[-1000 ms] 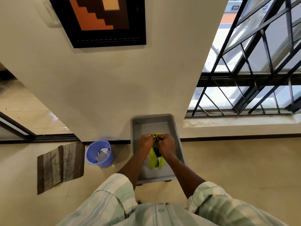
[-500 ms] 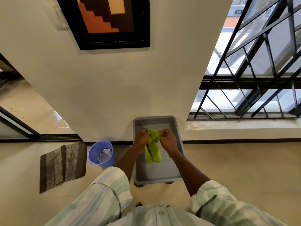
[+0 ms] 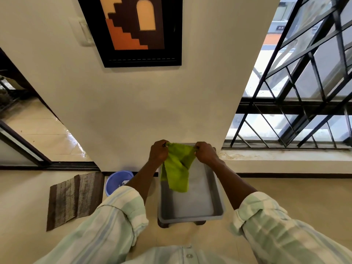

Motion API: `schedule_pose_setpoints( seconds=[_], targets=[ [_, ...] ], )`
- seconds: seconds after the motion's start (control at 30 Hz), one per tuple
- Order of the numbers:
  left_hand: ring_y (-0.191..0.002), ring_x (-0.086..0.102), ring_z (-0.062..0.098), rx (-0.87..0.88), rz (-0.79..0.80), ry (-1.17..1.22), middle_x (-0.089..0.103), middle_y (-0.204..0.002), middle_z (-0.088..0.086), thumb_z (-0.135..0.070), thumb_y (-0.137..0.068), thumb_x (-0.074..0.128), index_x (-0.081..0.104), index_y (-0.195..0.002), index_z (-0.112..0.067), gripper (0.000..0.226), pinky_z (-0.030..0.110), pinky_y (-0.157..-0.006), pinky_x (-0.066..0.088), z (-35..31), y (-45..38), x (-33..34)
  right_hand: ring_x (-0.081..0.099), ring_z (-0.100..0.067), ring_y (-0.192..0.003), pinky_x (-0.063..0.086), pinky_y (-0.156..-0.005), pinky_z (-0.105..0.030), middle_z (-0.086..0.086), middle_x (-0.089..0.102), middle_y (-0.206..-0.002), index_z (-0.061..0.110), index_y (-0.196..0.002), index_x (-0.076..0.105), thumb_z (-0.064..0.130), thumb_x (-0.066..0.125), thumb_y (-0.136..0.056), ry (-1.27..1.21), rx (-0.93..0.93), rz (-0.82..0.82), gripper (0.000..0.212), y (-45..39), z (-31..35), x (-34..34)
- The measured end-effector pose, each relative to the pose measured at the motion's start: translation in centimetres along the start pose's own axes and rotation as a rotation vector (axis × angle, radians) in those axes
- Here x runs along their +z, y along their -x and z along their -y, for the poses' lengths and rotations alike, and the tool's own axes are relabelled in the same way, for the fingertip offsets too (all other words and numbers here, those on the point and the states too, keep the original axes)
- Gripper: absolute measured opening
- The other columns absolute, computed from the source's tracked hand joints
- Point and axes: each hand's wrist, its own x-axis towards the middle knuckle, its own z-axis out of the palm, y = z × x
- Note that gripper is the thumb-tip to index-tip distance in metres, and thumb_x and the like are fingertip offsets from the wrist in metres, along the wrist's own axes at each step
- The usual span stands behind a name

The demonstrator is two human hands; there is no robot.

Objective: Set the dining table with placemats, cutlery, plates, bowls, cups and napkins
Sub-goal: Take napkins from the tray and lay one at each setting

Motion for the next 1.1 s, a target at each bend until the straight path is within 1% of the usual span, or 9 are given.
schedule_pose_setpoints(
  seconds=[0.13, 0.27, 0.4, 0.53, 0.67, 0.77, 0.87, 1.0, 1.1],
  targets=[
    [-0.113, 0.057, 0.034, -0.057, -0.183, 0.024, 0.065, -0.119, 0.018, 0.004, -0.088, 0.048, 0.068, -0.115, -0.002, 0.034, 0.037, -0.098, 0.045, 0.6, 0.2, -1.1, 0.062, -0.033, -0.095, 0.045, -0.085, -0.037, -0.01, 0.068, -0.099, 0.012, -0.094, 0.064, 0.006, 0.049, -0.082, -0.028, 0.09, -0.127, 0.02, -0.3, -0.3, -1.0],
    [-0.099, 0.062, 0.028, 0.023, -0.065, 0.096, 0.069, -0.103, 0.013, 0.003, -0.086, 0.049, 0.071, -0.099, -0.005, 0.026, 0.03, -0.085, 0.047, -0.7, 0.6, -1.7, 0.063, -0.03, -0.099, 0.051, -0.083, -0.035, -0.007, 0.067, -0.102, 0.017, -0.093, 0.065, 0.006, 0.06, -0.076, -0.173, 0.031, -0.066, 0.021, -0.9, -0.2, -0.9],
    [-0.069, 0.056, 0.013, 0.094, 0.007, 0.228, 0.062, -0.073, 0.009, -0.03, -0.064, 0.052, 0.063, -0.071, -0.005, 0.027, 0.027, -0.068, 0.045, -3.9, 1.7, -1.7, 0.049, -0.027, -0.125, 0.042, -0.097, -0.033, -0.009, 0.05, -0.139, 0.016, -0.135, 0.052, 0.019, 0.081, -0.073, -0.163, -0.054, 0.042, 0.069, -1.0, 1.5, 0.4],
    [-0.08, 0.059, 0.022, 0.131, 0.034, 0.348, 0.063, -0.077, 0.009, -0.01, -0.067, 0.052, 0.064, -0.068, -0.014, 0.013, 0.03, -0.079, 0.046, -4.0, 0.8, -2.0, 0.023, -0.031, -0.141, 0.031, -0.108, -0.05, -0.005, 0.025, -0.157, 0.026, -0.151, 0.029, 0.024, 0.083, -0.069, -0.024, -0.128, 0.074, 0.098, -1.2, 2.6, 1.0],
    [-0.077, 0.063, 0.005, 0.109, 0.046, 0.366, 0.067, -0.082, 0.006, 0.011, -0.084, 0.049, 0.068, -0.085, -0.002, 0.023, 0.021, -0.078, 0.047, -3.3, -0.1, -2.6, 0.047, -0.033, -0.123, 0.038, -0.091, -0.037, -0.01, 0.055, -0.129, 0.012, -0.119, 0.061, 0.023, 0.073, -0.079, 0.135, -0.13, 0.129, 0.043, -1.4, 2.7, 0.9],
    [-0.094, 0.063, 0.018, 0.077, -0.042, 0.201, 0.071, -0.099, 0.01, 0.005, -0.087, 0.05, 0.072, -0.096, -0.002, 0.025, 0.031, -0.089, 0.048, -1.7, -1.0, -2.9, 0.06, -0.029, -0.09, 0.038, -0.072, -0.031, -0.019, 0.065, -0.093, -0.002, -0.093, 0.068, 0.013, 0.072, -0.08, -0.093, -0.098, 0.09, 0.021, -1.9, 2.1, 0.0],
    [-0.099, 0.062, 0.025, 0.011, -0.138, 0.057, 0.071, -0.104, 0.012, -0.001, -0.089, 0.053, 0.073, -0.102, -0.002, 0.024, 0.03, -0.086, 0.045, -0.3, -1.4, -2.9, 0.052, -0.019, -0.068, 0.036, -0.065, -0.029, -0.014, 0.057, -0.071, -0.009, -0.08, 0.066, 0.019, 0.079, -0.075, -0.404, 0.0, 0.049, 0.031, -2.5, 1.8, -1.1],
    [-0.086, 0.06, 0.028, -0.045, -0.125, 0.095, 0.068, -0.089, 0.014, -0.002, -0.088, 0.053, 0.069, -0.086, -0.004, 0.016, 0.027, -0.072, 0.041, -0.2, -1.8, -2.1, 0.055, -0.02, -0.069, 0.041, -0.067, -0.031, -0.013, 0.06, -0.077, -0.003, -0.087, 0.066, 0.025, 0.072, -0.083, -0.537, 0.068, 0.071, 0.029, -2.4, 2.4, -2.3],
    [-0.079, 0.054, 0.023, -0.041, -0.105, 0.206, 0.061, -0.081, 0.012, -0.003, -0.089, 0.054, 0.063, -0.08, -0.006, 0.013, 0.032, -0.072, 0.04, -1.1, -1.8, -2.0, 0.06, -0.025, -0.073, 0.043, -0.067, -0.032, -0.015, 0.063, -0.083, -0.006, -0.096, 0.062, 0.025, 0.067, -0.086, -0.641, 0.101, 0.033, 0.034, -2.3, 2.2, -2.4]
  ],
)
